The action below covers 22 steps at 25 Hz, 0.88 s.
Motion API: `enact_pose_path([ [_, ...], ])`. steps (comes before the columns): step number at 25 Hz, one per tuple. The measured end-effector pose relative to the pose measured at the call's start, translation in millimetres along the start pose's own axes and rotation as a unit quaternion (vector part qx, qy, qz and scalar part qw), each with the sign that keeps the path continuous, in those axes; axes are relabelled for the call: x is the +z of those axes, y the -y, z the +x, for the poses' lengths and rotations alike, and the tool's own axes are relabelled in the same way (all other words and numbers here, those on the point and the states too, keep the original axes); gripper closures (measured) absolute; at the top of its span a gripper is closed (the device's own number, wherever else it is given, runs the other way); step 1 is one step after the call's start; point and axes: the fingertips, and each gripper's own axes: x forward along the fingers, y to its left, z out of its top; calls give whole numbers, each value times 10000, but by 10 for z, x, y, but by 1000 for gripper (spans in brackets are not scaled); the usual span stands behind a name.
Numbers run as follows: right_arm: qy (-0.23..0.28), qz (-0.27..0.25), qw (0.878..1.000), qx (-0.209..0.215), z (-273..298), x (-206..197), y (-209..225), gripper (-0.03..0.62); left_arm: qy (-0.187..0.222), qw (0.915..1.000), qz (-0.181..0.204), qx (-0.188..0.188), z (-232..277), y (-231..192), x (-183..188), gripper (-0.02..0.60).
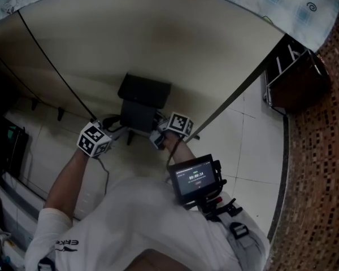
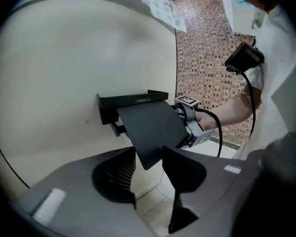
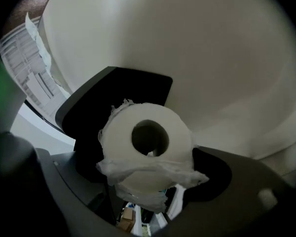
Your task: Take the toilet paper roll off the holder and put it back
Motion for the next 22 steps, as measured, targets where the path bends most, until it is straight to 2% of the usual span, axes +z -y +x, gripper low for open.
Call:
enact_pose_path([
  [6,-508,-240,9984,74,159,-118,10,137,-3,10000,-19,52,13,-21,10,416],
  [22,-842,-359,9958,35,195,-206,19,134,-86,9999,13,110,-2,-11,-2,416],
])
